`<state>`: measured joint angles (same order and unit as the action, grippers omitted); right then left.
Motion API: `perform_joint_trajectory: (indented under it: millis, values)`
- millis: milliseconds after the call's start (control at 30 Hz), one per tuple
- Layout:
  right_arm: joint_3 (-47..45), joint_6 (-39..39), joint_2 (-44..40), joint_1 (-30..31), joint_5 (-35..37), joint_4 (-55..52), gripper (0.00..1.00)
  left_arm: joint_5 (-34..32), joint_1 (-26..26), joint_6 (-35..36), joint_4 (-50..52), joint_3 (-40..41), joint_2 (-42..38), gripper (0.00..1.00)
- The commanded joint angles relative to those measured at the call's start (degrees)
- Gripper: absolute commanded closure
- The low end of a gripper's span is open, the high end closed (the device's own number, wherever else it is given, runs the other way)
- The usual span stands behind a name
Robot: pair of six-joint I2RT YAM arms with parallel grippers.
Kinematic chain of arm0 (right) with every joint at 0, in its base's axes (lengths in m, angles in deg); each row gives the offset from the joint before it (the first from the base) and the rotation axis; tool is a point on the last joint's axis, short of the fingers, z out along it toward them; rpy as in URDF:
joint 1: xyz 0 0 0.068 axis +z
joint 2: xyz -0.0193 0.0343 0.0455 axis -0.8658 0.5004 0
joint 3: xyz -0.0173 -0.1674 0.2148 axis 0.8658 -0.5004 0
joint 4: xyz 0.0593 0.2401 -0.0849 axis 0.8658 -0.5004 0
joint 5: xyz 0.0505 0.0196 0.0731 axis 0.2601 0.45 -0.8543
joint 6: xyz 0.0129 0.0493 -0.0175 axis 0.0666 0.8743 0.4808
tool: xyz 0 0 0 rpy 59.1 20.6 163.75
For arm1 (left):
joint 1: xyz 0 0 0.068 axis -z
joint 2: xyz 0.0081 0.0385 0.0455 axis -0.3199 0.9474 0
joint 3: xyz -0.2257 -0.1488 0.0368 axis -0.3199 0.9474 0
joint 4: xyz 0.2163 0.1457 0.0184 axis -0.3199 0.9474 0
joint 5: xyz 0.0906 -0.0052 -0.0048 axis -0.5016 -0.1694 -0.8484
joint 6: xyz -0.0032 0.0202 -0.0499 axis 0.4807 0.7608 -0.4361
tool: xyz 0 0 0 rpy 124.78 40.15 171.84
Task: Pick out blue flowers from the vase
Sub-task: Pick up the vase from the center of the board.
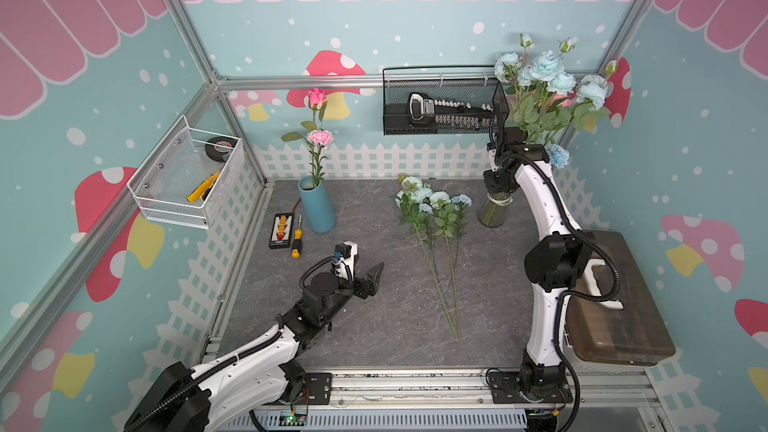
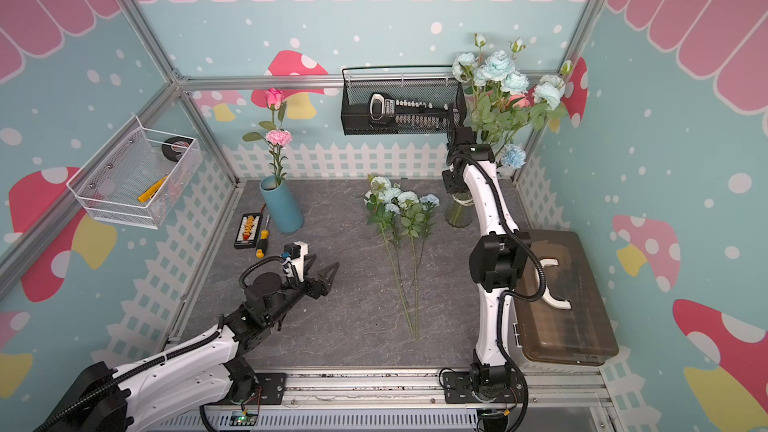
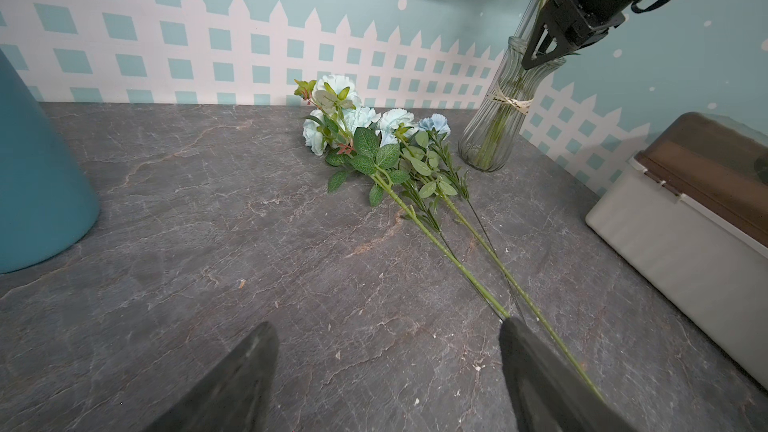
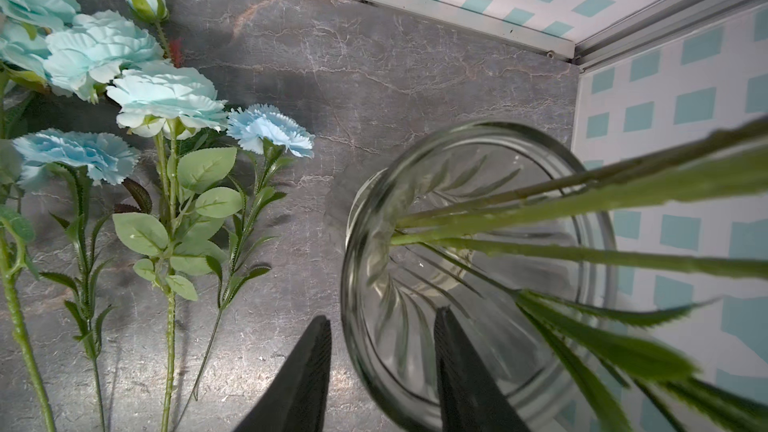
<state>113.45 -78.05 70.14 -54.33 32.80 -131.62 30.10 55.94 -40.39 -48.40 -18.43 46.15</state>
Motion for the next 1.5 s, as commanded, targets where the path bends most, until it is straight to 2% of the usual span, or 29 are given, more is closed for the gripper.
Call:
perform_joint_trajectory:
  millis: [0,167,467,700,1067,1467]
  values:
    - [1.8,-1.0,1.5,-0.6,-1.3,-3.0,0.59,0.4,0.2,0.1,-1.4,-1.5,0.1,0.16]
    - [2.4,-0.7,3.2,-1.1,-1.1,-3.8,0.65,0.5,0.2,0.1,-1.4,-1.4,-0.1,0.16]
    - [1.7,0.6,3.1,-1.5,-1.0,-4.7,0.84,0.5,0.2,0.1,-1.7,-0.7,-1.1,0.16]
    - [-1.7,1.1,-0.5,-1.4,-0.5,-5.2,1.0,0.6,0.2,0.1,-2.0,-0.4,-1.5,0.16]
    - [-3.8,1.8,-7.7,1.0,1.8,-6.6,1.0,0.4,0.2,0.0,-2.1,-0.3,-1.6,0.16]
    - [-3.9,2.4,-17.8,10.5,9.3,-9.4,1.0,0.3,0.2,0.0,-2.1,-0.1,-1.9,0.17]
